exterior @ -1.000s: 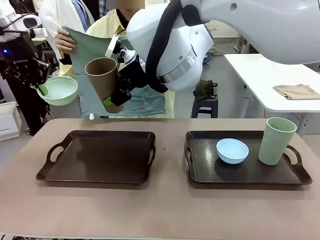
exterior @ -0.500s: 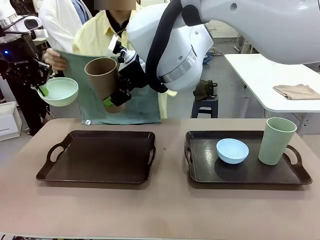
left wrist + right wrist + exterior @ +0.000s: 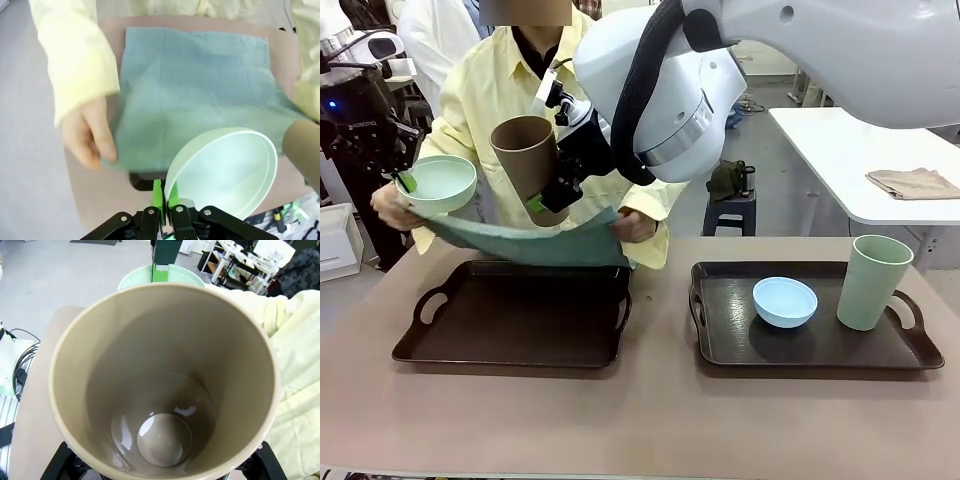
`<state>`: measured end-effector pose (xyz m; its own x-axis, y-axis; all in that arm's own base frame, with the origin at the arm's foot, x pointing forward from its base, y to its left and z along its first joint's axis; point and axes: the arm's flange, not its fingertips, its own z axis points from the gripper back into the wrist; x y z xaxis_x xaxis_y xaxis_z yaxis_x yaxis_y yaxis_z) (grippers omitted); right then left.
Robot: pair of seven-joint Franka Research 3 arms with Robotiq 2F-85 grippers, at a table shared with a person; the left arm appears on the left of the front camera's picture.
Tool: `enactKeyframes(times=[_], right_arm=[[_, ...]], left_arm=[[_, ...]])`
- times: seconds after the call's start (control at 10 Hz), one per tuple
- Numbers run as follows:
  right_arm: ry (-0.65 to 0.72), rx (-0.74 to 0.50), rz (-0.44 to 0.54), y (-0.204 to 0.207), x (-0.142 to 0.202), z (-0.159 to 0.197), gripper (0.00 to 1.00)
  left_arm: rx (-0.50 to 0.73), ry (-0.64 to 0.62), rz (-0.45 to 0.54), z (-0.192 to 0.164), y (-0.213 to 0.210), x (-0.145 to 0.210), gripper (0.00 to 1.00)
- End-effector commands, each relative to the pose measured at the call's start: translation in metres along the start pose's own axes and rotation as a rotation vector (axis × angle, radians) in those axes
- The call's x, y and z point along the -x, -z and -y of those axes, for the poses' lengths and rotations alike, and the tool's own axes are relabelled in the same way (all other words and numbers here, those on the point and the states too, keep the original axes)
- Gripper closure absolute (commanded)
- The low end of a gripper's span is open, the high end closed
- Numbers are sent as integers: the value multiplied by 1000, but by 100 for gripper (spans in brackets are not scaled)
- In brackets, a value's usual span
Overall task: Set up a tray with a mat and arrange the tableware.
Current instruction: Place the Picnic Bowl and Reusable plastic cup back onto the Handle tray in front of the human's position.
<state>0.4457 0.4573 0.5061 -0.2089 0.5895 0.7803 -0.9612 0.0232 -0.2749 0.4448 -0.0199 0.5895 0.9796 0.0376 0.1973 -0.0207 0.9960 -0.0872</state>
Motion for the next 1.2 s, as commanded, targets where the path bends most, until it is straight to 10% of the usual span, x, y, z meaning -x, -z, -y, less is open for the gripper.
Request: enactKeyframes(times=[0.0, 1.1], right_arm=[[9, 2, 7, -1, -1, 0, 93], [9, 2, 7, -1, -1, 0, 93]], left_arm=[[-8, 3, 11, 0, 0, 0, 100], [-8, 3, 11, 0, 0, 0, 100]])
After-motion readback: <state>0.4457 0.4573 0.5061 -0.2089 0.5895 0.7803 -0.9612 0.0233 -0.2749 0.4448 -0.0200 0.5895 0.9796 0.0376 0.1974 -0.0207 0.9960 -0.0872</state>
